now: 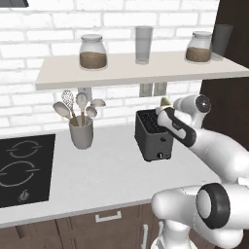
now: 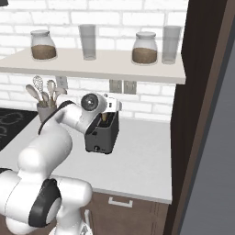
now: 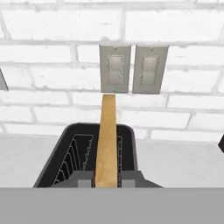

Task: Start the toaster. Once the lever pops up, take the bread to the plate on the dining counter.

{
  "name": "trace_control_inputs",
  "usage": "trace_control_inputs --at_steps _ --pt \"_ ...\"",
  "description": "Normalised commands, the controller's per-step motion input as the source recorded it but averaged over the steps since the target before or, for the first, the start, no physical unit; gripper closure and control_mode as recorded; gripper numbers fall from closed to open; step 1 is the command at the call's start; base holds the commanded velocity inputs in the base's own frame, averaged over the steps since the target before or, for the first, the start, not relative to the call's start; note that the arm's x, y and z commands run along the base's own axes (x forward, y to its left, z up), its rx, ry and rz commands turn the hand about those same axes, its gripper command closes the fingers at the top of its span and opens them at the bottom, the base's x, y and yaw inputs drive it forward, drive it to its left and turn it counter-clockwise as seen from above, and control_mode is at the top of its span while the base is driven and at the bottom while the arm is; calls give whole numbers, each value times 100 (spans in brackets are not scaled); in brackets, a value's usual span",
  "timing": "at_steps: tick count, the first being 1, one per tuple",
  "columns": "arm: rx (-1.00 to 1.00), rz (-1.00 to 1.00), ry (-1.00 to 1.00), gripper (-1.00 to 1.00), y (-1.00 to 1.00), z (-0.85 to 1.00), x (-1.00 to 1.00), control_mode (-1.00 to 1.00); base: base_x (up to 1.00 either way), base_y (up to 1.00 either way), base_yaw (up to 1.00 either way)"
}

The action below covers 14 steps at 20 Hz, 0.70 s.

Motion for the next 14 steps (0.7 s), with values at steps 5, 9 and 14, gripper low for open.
trace_control_inputs --at_steps 5,9,14 --pt "0 0 11 100 -1 15 -90 -100 0 0 0" --pt "0 0 8 100 6 34 -94 -100 0 0 0" --pt "0 3 0 100 13 63 -94 -100 0 0 0"
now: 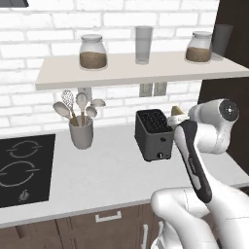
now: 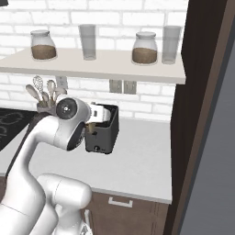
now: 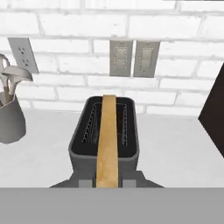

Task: Start the toaster. Once the lever pops up, take the bread to the plate on the dining counter.

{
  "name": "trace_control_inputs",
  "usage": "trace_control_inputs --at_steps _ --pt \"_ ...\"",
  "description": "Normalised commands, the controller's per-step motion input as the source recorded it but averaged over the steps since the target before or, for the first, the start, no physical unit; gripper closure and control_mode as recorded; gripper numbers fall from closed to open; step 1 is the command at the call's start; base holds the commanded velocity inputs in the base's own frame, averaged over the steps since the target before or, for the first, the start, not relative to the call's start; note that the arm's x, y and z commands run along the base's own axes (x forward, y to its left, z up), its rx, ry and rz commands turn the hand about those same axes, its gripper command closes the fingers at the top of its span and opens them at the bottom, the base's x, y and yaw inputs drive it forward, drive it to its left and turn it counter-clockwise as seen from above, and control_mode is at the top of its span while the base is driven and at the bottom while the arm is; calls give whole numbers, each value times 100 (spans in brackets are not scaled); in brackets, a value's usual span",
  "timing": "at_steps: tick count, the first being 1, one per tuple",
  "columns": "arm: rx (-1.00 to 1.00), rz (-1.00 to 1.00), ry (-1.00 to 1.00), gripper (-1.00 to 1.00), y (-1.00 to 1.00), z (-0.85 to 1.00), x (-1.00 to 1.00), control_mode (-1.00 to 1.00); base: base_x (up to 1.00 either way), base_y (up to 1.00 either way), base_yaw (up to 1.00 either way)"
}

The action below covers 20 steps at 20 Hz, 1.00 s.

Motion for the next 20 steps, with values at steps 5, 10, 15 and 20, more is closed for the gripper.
trace_control_inputs --at_steps 5,10,15,20 --pt "0 3 0 100 17 78 -60 -100 0 0 0" --pt "0 3 0 100 11 49 -54 -100 0 0 0" --pt "-1 2 1 100 13 10 -56 -100 0 0 0" --pt "-1 1 0 100 3 0 -18 100 -78 19 8"
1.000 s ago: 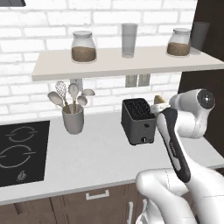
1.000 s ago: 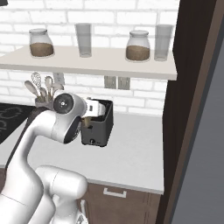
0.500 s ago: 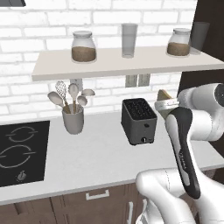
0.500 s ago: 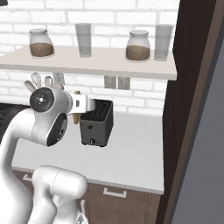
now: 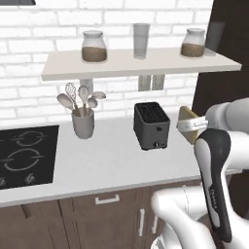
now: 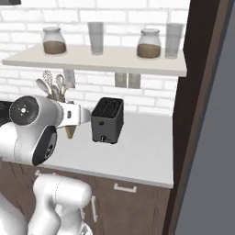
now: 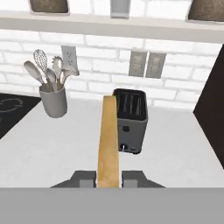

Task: Start the toaster. Once the lever pops up, take the bread to the plate on the dining counter.

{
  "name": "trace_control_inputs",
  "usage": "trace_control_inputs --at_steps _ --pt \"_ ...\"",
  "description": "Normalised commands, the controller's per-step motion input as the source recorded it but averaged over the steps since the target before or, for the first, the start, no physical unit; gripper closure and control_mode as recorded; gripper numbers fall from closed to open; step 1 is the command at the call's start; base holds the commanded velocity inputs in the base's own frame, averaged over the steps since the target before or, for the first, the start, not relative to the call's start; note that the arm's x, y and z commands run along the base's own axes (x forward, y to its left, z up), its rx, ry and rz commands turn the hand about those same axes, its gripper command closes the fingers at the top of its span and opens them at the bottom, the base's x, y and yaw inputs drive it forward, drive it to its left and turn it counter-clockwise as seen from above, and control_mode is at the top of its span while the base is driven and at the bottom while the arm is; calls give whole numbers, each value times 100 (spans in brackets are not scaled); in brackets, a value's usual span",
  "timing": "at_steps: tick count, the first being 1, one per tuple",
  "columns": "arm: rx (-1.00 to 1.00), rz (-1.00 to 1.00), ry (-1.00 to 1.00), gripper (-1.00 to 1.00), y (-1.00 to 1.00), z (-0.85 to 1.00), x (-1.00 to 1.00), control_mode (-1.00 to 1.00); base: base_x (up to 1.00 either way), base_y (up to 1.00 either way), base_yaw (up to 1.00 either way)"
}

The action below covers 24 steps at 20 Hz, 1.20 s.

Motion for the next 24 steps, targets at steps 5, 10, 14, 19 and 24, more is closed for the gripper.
trace_control_inputs --at_steps 5,10,14,19,24 --pt "0 0 0 100 0 0 0 100 -78 41 37" --pt "0 0 0 100 0 0 0 100 -18 77 64" --pt "0 0 0 100 0 0 0 100 0 72 77" --pt "0 0 0 100 0 0 0 100 0 61 81" --pt "0 0 0 100 0 0 0 100 0 57 84"
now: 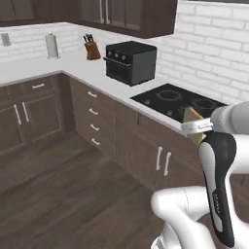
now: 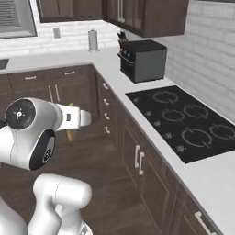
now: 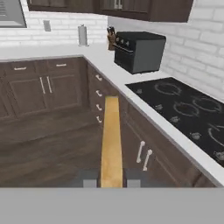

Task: Start the toaster. Once the lever pops up, take the bread to the plate on the dining counter.

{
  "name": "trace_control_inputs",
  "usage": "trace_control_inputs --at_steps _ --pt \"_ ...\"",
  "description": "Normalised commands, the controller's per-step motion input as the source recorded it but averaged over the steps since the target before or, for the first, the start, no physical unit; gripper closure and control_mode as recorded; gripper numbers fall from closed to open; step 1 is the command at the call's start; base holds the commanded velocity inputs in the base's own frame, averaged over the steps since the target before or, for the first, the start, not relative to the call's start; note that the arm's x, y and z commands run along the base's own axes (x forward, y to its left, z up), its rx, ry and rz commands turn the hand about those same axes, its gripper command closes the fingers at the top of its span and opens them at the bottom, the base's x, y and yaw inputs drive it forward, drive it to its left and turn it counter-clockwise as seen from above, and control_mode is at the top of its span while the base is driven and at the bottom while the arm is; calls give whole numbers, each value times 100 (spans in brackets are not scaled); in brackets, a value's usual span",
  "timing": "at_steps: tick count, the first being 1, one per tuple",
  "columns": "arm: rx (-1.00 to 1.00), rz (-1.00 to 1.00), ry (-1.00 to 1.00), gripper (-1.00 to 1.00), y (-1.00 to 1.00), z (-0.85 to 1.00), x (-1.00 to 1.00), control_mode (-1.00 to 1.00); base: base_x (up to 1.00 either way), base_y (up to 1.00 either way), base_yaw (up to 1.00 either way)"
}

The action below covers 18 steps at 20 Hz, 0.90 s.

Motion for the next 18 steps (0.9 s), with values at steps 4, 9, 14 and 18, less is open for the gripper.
trace_control_inputs --at_steps 4,9,14,18 --pt "0 0 0 100 0 0 0 100 0 74 74" --pt "0 0 0 100 0 0 0 100 0 67 73" --pt "0 0 0 100 0 0 0 100 9 15 67" --pt "0 0 0 100 0 0 0 100 36 -57 30"
